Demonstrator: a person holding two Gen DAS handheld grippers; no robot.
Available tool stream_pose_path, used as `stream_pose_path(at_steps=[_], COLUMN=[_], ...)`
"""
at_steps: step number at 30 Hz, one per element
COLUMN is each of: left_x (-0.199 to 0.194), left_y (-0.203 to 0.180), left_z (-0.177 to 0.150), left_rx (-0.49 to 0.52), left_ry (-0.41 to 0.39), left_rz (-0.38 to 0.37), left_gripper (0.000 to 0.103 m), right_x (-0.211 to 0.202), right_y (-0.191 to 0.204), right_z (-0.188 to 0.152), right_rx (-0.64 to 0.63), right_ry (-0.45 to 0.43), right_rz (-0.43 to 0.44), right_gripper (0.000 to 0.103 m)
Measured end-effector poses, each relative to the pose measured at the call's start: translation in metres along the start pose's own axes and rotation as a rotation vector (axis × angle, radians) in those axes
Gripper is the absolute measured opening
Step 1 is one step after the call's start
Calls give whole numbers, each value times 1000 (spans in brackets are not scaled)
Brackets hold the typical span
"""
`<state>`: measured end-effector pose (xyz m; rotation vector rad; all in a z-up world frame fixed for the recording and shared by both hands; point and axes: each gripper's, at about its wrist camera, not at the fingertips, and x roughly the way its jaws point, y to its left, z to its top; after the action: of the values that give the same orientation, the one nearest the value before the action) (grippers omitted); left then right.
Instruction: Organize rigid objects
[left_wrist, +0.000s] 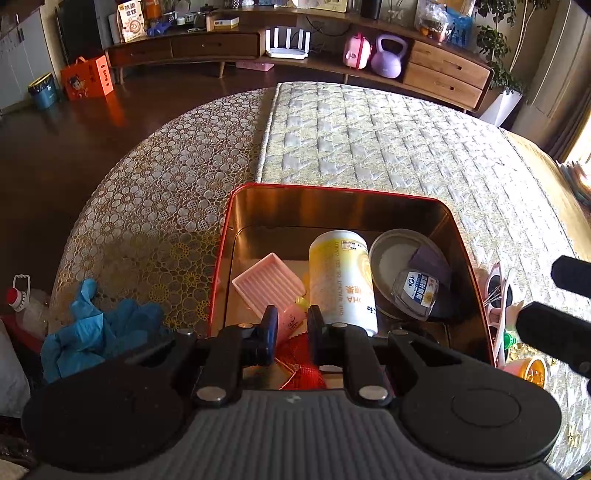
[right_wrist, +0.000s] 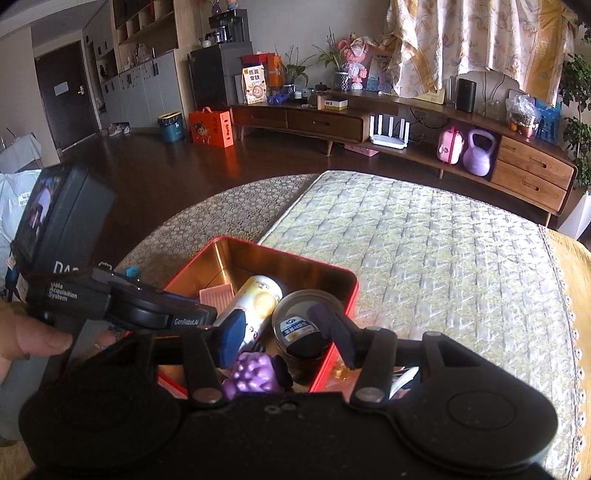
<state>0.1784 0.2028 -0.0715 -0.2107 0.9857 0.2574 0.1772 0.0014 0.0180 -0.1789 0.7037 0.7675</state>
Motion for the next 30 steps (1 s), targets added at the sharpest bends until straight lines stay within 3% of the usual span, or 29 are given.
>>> stream_pose_path(at_steps=[3, 13, 14, 15, 17, 25, 28, 30], left_x=[-10, -34, -36, -39, -46, -71, -84, -91], left_y=[-3, -22, -24, -28, -33, -53, -55, -56], left_z=[-2, -9, -10, -11, -13, -27, -36, -42], left_rx=[3, 50, 54, 59, 69, 132, 135, 139], left_ry=[-17, -52, -57, -68, -106, -181, -228, -254], left_rz=[-6, -18, -21, -24, -20, -68, -71, -75], left_gripper=[27, 32, 41, 57, 71, 72, 78, 82], right_x=[-19, -47, -49, -52, -57, -77, -88, -94], right_y=[-10, -45, -48, -51, -59, -72, -72, -72], right_z=[-1, -11, -13, -16, -21, -46, -56, -62], right_rx=[7, 68, 72, 75, 85, 125, 128, 143], right_ry=[-41, -65, -66, -66, -70, -105, -137, -154], right_rz=[-9, -57, -61, -67, -75, -68, -66, -51], right_gripper=[67, 74, 74, 75, 75, 90, 101, 103])
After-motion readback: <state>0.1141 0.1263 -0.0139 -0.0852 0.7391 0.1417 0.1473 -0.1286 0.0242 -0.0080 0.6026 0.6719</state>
